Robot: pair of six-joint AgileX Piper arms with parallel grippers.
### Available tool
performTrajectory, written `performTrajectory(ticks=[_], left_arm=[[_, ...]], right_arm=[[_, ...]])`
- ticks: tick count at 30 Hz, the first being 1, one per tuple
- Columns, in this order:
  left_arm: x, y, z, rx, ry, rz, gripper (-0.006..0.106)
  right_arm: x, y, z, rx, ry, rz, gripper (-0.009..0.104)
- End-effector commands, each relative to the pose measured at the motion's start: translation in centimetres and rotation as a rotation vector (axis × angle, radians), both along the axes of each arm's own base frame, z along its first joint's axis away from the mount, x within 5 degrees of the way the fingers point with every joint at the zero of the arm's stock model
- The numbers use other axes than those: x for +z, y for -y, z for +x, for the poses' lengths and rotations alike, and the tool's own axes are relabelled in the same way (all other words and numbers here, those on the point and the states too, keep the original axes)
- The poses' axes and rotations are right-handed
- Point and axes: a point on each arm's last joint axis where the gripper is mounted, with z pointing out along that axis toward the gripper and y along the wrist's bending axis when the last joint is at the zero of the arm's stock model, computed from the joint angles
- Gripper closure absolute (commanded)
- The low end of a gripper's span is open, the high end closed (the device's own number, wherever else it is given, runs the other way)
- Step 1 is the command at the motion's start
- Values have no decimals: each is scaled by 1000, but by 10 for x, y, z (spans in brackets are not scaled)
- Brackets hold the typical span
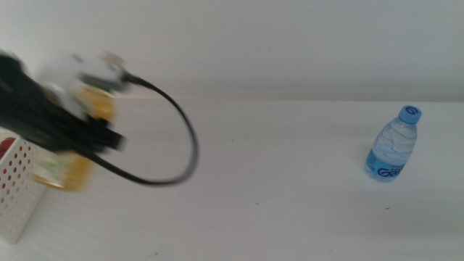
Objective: Use arms to grab the bottles and put them into the dustbin to the left of the table.
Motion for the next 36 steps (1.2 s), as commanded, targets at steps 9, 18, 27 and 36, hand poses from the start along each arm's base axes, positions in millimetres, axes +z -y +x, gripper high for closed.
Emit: performTrajectory(ticks=[9, 18, 27, 36], left_arm=[[100, -134, 14, 53, -167, 147, 102], [38, -182, 23, 33, -307, 4, 102], [-3, -178, 26, 7, -230, -5, 100], [9, -176, 19, 58, -210, -5, 38]], right_arm=[[-12, 0, -1, -7, 4, -9, 7], [-12, 0, -1, -7, 4, -9, 7], [-12, 0, -1, -7, 4, -9, 7], [-12, 0, -1, -7, 4, -9, 7]])
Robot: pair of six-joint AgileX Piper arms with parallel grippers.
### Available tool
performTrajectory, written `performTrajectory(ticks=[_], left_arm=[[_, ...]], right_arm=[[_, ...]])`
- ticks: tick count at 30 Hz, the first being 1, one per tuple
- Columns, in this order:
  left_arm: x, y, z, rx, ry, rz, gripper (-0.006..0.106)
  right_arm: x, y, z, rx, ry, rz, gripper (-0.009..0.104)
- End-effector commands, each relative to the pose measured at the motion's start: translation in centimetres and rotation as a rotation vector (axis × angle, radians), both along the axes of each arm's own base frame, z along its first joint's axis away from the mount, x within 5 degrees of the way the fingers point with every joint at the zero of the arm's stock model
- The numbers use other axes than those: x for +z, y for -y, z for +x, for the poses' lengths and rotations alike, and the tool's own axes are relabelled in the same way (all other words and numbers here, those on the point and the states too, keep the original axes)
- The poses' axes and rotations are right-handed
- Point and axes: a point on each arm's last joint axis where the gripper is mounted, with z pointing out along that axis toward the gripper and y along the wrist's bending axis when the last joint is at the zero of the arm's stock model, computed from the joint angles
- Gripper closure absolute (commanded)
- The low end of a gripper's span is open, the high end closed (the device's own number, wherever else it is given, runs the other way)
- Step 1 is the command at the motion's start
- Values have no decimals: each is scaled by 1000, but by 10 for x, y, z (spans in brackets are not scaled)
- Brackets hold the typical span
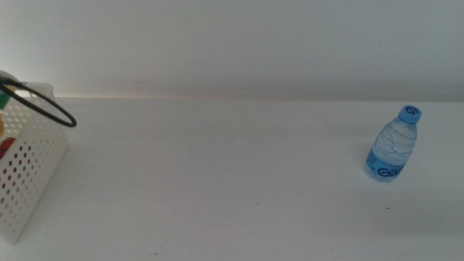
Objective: Use arms to grab the bottles and put them into the dustbin to the left of the table.
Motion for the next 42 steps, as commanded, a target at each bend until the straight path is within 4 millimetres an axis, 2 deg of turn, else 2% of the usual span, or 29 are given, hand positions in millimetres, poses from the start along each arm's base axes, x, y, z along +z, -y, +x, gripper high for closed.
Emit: performTrajectory(ticks=[1, 3, 5, 9, 12, 14, 17, 20, 22, 25, 27, 29, 34, 42], left_arm=[[26, 3, -6, 60, 75, 5, 29], [48, 8, -13, 57, 113, 17, 16], [80, 17, -24, 63, 172, 28, 6], [139, 43, -52, 87, 302, 65, 7], [176, 75, -73, 50, 437, -4, 7], [194, 104, -87, -32, 542, -116, 7], [207, 152, -111, -219, 651, -205, 7], [209, 184, -147, -352, 720, -178, 7], [202, 196, -175, -435, 757, -192, 7], [181, 203, -208, -545, 754, -269, 7], [164, 204, -221, -548, 758, -346, 7], [143, 202, -227, -543, 780, -378, 7], [112, 198, -232, -423, 761, -479, 7], [106, 199, -232, -471, 758, -431, 7]], right_arm=[[-12, 0, -1, -7, 4, -9, 7], [-12, 0, -1, -7, 4, -9, 7], [-12, 0, -1, -7, 4, -9, 7], [-12, 0, -1, -7, 4, -9, 7], [-12, 0, -1, -7, 4, -9, 7], [-12, 0, -1, -7, 4, -9, 7], [-12, 0, -1, -7, 4, -9, 7], [-12, 0, -1, -7, 4, -9, 7], [-12, 0, -1, -7, 4, -9, 7], [-12, 0, -1, -7, 4, -9, 7], [-12, 0, -1, -7, 4, -9, 7], [-12, 0, -1, -7, 4, -7, 7], [-12, 0, -1, -7, 3, -7, 7], [-12, 0, -1, -7, 3, -7, 7]])
